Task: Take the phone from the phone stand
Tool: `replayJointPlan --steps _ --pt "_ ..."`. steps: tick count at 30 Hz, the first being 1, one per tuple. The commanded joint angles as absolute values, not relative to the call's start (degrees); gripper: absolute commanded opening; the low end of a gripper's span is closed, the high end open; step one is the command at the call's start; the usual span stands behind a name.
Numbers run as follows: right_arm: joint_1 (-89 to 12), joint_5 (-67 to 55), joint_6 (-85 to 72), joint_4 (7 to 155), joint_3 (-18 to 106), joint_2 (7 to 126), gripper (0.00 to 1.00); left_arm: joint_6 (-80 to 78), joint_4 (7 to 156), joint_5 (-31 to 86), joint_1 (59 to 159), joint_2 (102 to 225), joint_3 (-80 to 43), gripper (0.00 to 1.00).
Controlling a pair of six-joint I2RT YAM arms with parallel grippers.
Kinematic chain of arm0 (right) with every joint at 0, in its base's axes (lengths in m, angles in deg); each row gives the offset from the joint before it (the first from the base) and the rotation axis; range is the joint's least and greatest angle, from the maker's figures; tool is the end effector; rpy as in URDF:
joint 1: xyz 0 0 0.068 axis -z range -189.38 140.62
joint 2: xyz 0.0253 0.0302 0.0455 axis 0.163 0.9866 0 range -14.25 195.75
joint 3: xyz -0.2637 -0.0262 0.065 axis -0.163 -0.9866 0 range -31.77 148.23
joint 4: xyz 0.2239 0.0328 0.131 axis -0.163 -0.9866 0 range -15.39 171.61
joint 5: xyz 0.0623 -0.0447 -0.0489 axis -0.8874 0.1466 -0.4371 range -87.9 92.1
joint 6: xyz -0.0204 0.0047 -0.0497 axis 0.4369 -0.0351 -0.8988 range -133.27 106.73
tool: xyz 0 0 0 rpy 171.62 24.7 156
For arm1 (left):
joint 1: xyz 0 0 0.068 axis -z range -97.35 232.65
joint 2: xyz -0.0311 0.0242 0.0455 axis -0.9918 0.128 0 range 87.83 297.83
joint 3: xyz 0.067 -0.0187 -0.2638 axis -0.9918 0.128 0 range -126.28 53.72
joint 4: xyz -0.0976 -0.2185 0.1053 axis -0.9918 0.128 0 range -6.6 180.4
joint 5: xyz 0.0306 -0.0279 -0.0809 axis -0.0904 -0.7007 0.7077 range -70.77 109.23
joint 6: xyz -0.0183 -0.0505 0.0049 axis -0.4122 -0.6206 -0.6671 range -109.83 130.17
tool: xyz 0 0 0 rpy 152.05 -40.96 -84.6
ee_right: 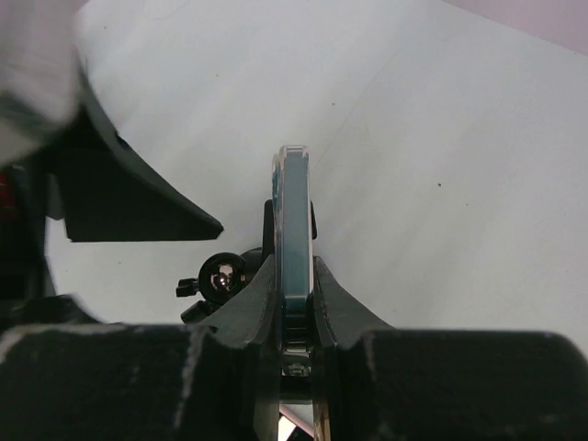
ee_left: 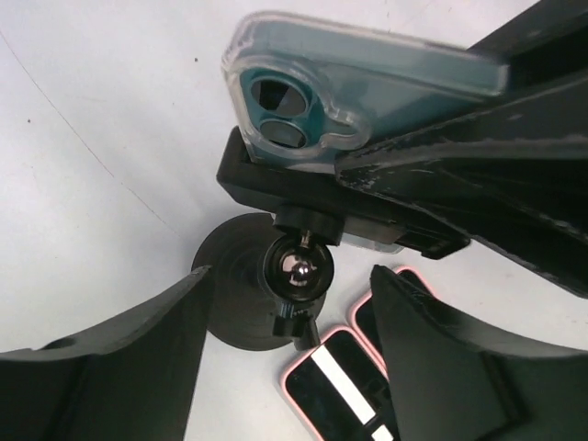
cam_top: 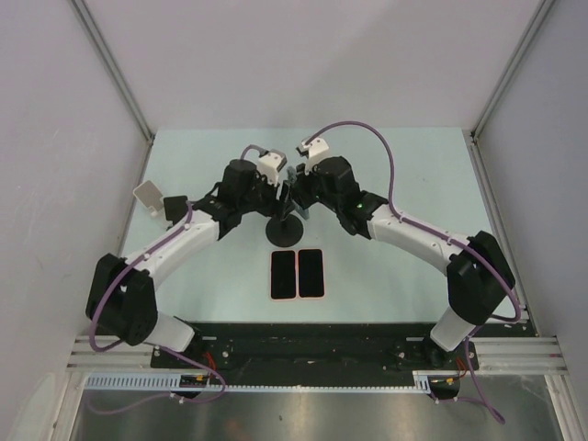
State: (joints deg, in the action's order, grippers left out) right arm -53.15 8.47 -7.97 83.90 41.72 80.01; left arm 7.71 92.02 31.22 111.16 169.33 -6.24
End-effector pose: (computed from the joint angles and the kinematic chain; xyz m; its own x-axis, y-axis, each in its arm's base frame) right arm 0.2871 0.2695 0.3113 -0.2843 -0.1453 -0.9477 -0.5878 0.8073 0.0525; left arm 0.2820 -0.1616 0.2858 -0.4679 0.2064 -0.8594 0.6053 0.7833 -0.1414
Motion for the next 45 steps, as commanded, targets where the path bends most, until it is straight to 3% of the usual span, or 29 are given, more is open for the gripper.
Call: replayJointPlan --steps 1,4,7,10,17,23,29,35,45 --pt "-53.94 2.8 -4.92 94.07 38.37 77.95 0.0 11.58 90.34 30.83 111.48 172.11 -7.8 0.69" --pt "-53.68 1.15 -4.04 98.21 35.39 77.43 0.0 11.49 88.24 30.39 111.48 173.34 -6.49 0.54" --pt "-53.41 -0.18 -3.16 103.39 31.44 76.55 0.0 10.61 87.18 30.74 111.39 173.96 -5.78 0.33" --pt "-53.06 -1.85 -2.02 110.51 26.7 75.32 0.0 10.52 85.78 31.88 111.13 173.53 -4.73 0.2" --pt "-51.05 -5.63 0.27 118.97 21.49 75.75 0.0 10.52 81.12 32.68 110.77 172.12 -1.56 0.0" --pt "-50.34 -6.16 -1.75 119.14 21.49 75.49 0.02 11.66 79.79 32.59 110.77 171.15 -0.24 0.0" --pt "-49.11 -7.22 -2.89 119.41 21.75 75.4 0.24 12.02 79.79 32.15 110.69 171.77 -0.33 0.0" --pt "-49.02 -7.57 -4.65 118.88 23.16 76.19 0.38 11.84 79.79 31.8 110.77 171.24 -0.33 0.0" --pt "-50.6 -3.8 -7.9 118.44 24.83 78.65 0.39 10.52 79.79 31.45 110.69 171.77 -0.68 0.0"
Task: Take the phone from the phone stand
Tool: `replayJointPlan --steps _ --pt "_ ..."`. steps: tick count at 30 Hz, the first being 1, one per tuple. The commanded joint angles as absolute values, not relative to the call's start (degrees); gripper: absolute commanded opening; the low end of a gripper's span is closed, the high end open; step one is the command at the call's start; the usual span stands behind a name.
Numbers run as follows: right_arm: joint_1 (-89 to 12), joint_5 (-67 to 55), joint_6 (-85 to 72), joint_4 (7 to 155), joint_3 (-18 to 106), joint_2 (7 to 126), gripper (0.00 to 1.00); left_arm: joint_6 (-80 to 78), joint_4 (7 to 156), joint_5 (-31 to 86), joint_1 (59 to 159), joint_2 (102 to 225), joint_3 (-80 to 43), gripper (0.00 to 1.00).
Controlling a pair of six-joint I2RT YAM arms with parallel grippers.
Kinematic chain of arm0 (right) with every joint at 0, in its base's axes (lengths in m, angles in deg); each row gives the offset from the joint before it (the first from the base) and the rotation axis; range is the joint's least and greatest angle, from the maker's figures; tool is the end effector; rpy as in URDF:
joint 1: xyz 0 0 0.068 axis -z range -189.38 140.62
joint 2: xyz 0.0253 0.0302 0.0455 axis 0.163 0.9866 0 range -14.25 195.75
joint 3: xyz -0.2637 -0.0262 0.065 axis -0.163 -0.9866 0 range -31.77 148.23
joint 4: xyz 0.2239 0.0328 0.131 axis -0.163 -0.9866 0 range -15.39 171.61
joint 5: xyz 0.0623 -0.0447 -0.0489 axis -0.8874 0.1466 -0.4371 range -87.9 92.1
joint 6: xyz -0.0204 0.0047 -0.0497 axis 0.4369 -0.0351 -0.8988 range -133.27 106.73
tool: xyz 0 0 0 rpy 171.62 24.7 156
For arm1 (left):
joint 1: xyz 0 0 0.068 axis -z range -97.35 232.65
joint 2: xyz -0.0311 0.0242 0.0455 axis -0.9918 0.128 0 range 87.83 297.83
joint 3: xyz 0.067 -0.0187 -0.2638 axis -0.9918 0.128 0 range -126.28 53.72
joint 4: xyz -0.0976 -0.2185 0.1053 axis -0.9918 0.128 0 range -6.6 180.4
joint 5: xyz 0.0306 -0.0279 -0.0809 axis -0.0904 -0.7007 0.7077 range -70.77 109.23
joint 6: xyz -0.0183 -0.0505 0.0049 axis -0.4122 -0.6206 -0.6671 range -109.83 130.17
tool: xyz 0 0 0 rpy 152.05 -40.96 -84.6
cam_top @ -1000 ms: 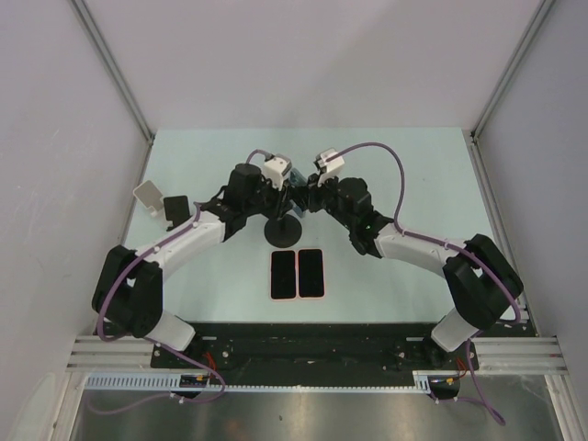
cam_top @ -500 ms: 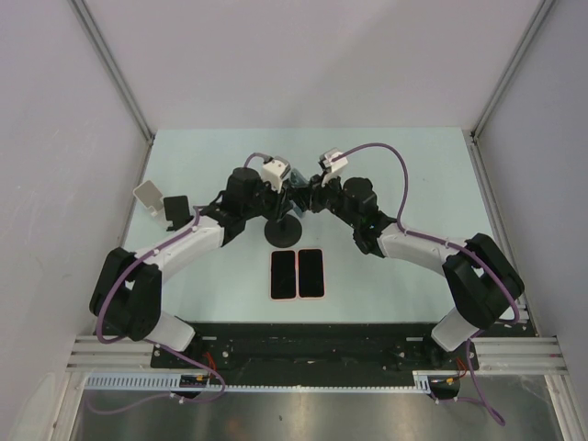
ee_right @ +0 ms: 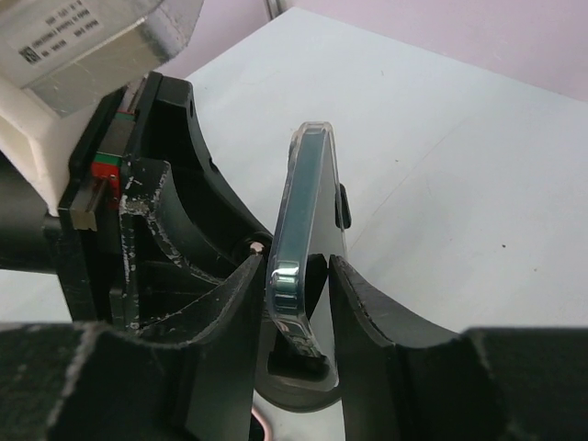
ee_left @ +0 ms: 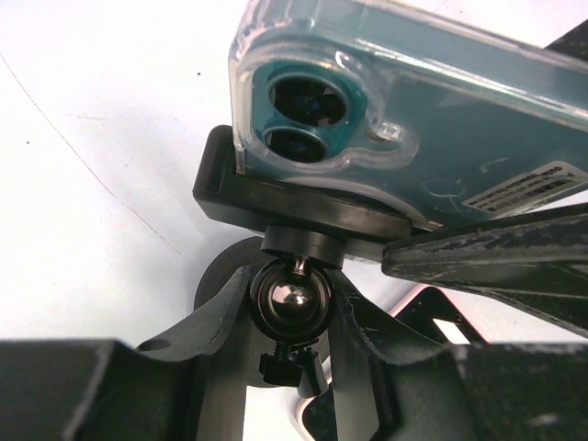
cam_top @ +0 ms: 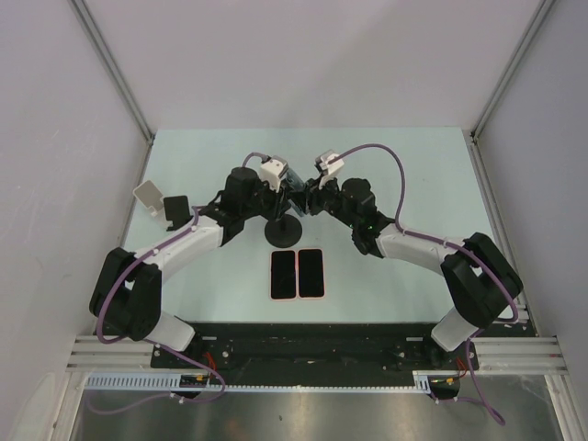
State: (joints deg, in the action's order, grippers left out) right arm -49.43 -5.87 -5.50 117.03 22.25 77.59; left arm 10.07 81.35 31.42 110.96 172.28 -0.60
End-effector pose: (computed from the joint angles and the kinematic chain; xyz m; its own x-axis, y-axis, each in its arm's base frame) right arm 0.2786 0.2406 0.2700 -0.1321 0.0638 -0.9892 -0.7322 0.6664 0.1407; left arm 0.2891 -0.1643 0.2540 -0.4155 0.2219 -0.8821 0.6269 0.7725 -0.1009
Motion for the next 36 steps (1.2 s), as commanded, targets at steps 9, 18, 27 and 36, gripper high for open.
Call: replayJointPlan --steps 9,18,27,36 --pt "-53.76 4.2 -13.18 120.19 24.92 79.36 0.34 8.59 79.79 31.27 110.34 172.38 -0.77 0.0" --pt "-53.94 4.21 -12.92 121.34 25.7 79.44 0.31 7.88 79.88 31.53 109.72 172.56 -0.86 0.0" --pt "-53.94 3.5 -12.56 121.34 27.64 79.89 0.35 8.5 80.06 31.27 109.72 172.56 -0.95 0.0" --pt "-54.2 5.35 -12.83 120.64 28.52 80.23 0.42 8.41 80.41 30.74 109.72 172.3 -1.03 0.0"
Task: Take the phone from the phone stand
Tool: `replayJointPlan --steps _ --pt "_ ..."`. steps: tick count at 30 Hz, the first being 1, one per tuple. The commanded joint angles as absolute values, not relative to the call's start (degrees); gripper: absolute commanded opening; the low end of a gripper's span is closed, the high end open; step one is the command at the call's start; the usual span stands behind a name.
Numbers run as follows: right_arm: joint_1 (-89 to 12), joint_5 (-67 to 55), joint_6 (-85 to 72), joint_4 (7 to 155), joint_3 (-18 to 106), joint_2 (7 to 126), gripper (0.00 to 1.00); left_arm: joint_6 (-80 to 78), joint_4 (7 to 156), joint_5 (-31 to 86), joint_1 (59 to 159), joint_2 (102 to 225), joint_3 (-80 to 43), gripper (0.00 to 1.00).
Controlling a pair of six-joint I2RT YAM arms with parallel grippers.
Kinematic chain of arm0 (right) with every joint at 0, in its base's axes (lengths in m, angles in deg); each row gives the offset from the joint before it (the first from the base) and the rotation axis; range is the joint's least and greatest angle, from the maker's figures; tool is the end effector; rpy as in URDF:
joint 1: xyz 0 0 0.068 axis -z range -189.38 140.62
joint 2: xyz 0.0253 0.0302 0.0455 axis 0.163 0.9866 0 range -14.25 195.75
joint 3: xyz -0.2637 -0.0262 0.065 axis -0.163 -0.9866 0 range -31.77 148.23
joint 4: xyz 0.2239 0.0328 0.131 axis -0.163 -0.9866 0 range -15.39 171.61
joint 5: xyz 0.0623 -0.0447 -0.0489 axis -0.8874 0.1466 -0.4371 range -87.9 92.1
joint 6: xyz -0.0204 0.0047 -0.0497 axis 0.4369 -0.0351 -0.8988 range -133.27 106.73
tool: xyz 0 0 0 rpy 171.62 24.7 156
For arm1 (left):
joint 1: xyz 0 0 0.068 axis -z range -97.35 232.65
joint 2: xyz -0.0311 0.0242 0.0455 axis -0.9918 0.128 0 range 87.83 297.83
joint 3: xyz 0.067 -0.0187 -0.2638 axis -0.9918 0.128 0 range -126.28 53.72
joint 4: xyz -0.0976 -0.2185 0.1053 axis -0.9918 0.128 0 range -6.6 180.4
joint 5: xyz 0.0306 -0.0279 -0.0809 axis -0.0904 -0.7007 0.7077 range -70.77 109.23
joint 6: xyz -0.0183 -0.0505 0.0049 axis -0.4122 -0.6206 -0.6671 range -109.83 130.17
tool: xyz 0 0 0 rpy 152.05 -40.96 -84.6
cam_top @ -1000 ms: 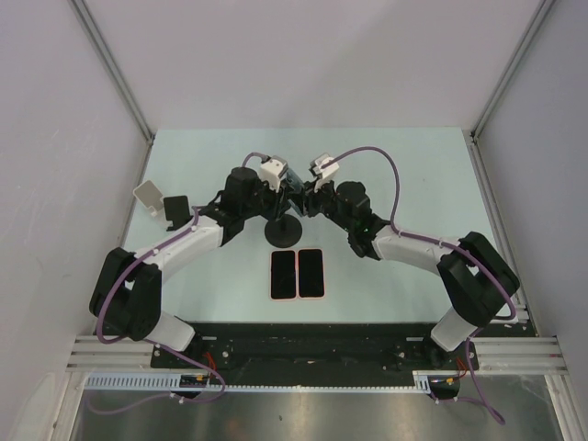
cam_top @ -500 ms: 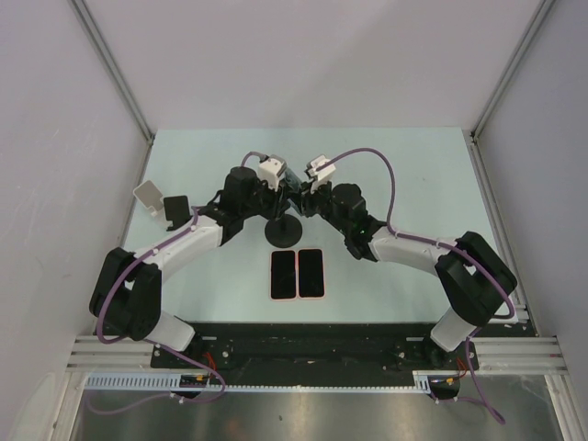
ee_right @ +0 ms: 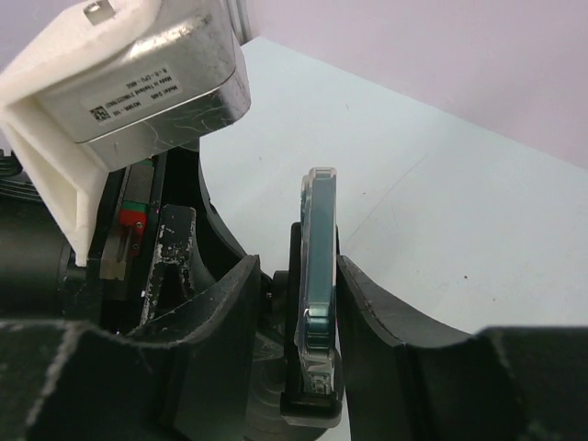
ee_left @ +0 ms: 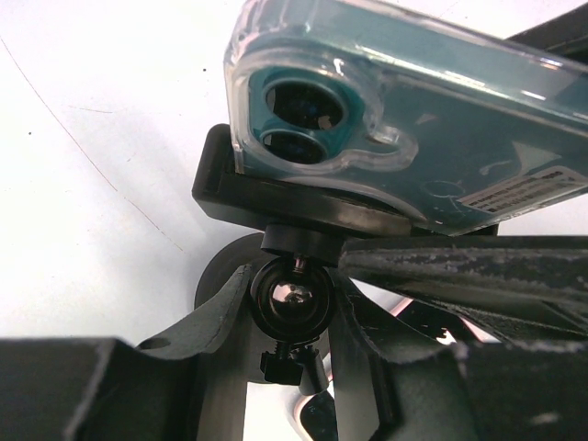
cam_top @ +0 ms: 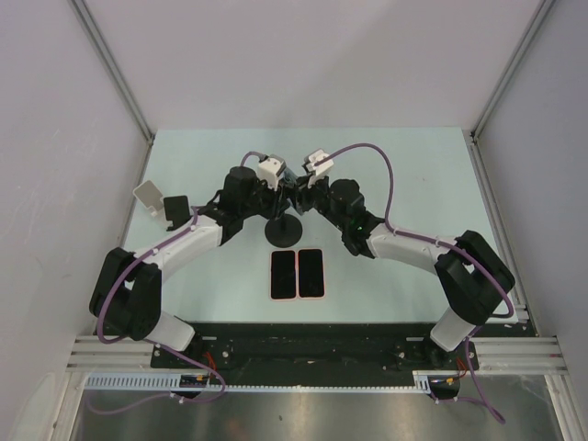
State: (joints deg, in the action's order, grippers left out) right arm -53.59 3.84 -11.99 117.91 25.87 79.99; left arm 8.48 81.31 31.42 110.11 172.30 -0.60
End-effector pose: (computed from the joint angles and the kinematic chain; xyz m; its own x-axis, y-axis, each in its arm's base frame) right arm 0.2743 0.2653 0.2783 -0.0187 0.0129 -0.9997 -0.6750 0.7375 0.0221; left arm 0.2916 -0.1601 0.2540 -0.4354 0.1938 -0.8791 0.6036 0.7874 -0.1253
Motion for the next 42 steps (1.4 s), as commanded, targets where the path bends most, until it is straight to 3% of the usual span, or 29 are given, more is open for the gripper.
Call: replayJointPlan --steps 1,12,16,27,34,42 --pt "-54.2 5.52 -12.92 120.11 28.61 80.32 0.4 8.32 80.41 30.66 109.63 172.03 -1.03 0.0" --pt "-54.73 7.11 -13.09 116.07 28.61 81.47 0.17 7.01 80.41 30.31 108.84 172.03 -1.03 0.0" --pt "-55.08 7.28 -14.59 113.79 28.69 80.33 0.0 5.34 80.41 28.99 108.23 172.21 -0.95 0.0" --pt "-59.65 14.66 -15.55 95.79 28.87 72.25 0.0 -2.39 87.97 9.05 104.19 174.58 -2.97 0.0" --pt "-61.24 17.83 -13.53 87.77 28.78 69.87 0.0 -4.77 89.9 8.15 102.78 175.11 -3.76 0.0" --pt "-59.74 14.76 -11.86 93.91 28.87 68.81 0.0 -1.71 89.12 14.56 103.92 175.28 -3.93 0.0"
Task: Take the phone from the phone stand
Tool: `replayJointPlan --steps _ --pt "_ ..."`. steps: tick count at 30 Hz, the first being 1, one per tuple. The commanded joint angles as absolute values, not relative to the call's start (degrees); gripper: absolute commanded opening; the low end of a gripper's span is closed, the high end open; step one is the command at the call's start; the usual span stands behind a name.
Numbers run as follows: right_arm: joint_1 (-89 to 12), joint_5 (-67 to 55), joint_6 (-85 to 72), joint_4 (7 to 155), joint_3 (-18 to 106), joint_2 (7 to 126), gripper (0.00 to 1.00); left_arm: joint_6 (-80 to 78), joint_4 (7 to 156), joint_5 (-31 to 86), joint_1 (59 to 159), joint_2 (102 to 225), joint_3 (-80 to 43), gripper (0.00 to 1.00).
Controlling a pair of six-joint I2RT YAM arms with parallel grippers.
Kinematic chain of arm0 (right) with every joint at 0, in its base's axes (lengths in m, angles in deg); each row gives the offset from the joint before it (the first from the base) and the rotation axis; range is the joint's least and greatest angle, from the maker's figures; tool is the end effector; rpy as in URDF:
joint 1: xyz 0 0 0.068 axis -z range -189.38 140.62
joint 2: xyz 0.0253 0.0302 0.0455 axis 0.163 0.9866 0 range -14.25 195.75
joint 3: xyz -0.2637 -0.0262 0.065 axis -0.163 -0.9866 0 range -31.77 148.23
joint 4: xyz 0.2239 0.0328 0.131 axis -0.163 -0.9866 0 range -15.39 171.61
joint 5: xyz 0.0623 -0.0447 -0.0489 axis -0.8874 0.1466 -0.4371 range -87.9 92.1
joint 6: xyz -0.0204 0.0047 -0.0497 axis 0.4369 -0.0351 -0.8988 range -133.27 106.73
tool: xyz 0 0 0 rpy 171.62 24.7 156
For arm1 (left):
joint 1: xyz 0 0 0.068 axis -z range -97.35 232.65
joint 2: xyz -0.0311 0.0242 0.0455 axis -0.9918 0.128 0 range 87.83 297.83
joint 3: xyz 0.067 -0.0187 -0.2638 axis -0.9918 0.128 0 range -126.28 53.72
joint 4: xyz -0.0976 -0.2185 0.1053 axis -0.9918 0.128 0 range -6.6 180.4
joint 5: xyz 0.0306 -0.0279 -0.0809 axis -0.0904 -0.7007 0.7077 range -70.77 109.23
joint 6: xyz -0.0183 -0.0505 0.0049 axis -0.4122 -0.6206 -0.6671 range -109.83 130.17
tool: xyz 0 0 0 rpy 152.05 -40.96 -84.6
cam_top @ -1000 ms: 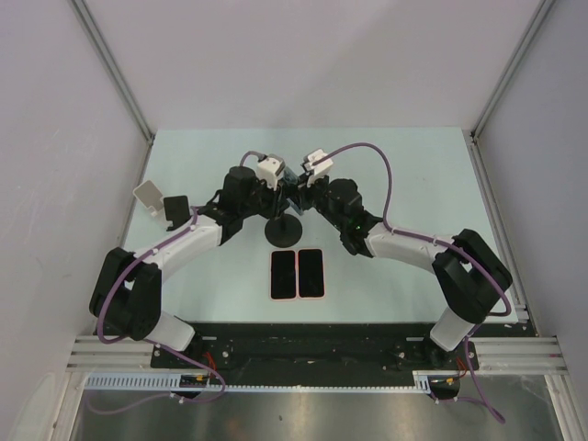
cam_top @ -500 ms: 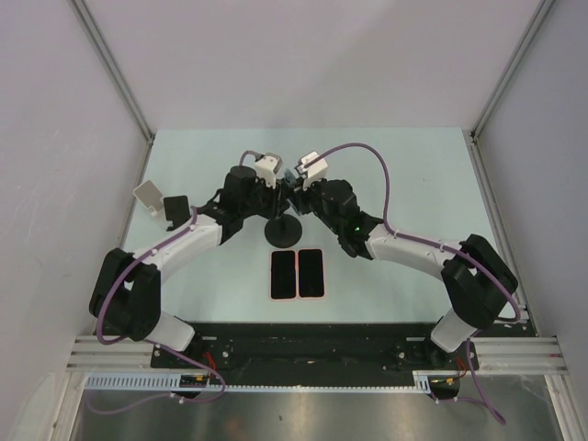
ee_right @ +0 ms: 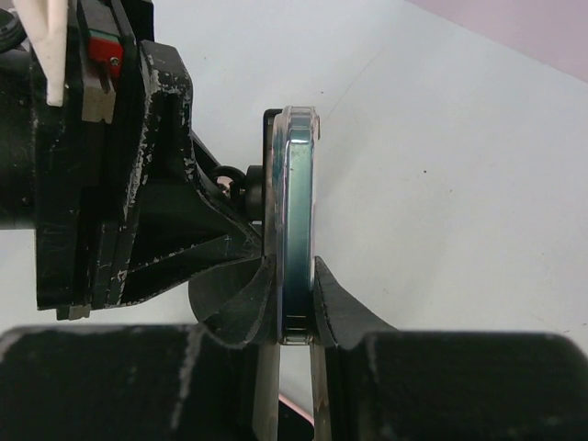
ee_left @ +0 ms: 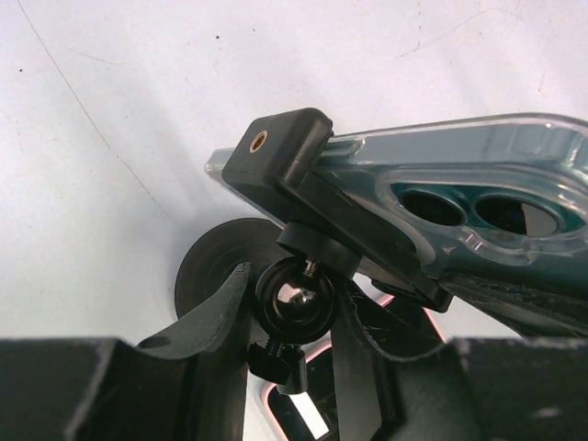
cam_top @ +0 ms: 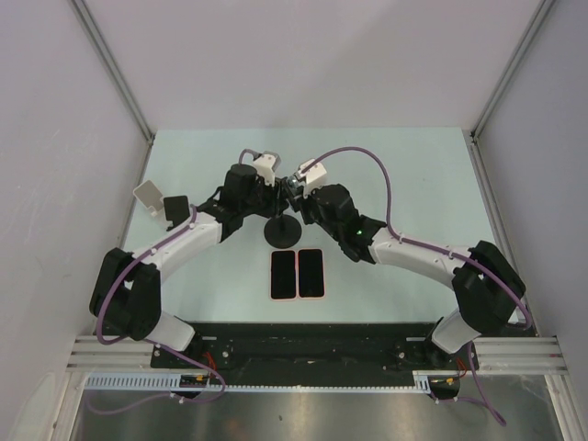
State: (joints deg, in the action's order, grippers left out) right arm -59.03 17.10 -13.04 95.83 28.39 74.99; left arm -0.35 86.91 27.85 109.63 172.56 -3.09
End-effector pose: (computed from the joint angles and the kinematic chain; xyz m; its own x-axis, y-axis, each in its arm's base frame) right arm 0.2431 0.2719 0.2831 -0.1682 -0.1921 -0.9668 -0.5735 0.8168 -0.0625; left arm 0.2947 -0.1561 0.2578 -0.5596 0.0824 -0.8247 0.4683 0.8524 -0.2326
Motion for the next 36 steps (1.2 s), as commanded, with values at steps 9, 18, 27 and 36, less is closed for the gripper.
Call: replayJointPlan --steps 9,18,27,36 --pt "-58.33 11.07 -12.04 94.1 34.13 69.34 0.0 4.36 82.19 20.18 106.2 172.74 -1.3 0.55" --pt "-57.11 7.73 -10.2 87.42 39.5 71.53 0.0 12.19 72.07 26.95 106.2 169.22 3.62 0.67" --pt "-56.23 6.41 -8.44 83.46 43.28 73.29 0.0 17.11 65.47 36.27 106.47 166.32 6.0 0.75" --pt "-55.7 5.35 -8.17 81.88 44.95 74.96 0.0 20.71 64.77 42.96 107.08 166.85 5.03 0.74"
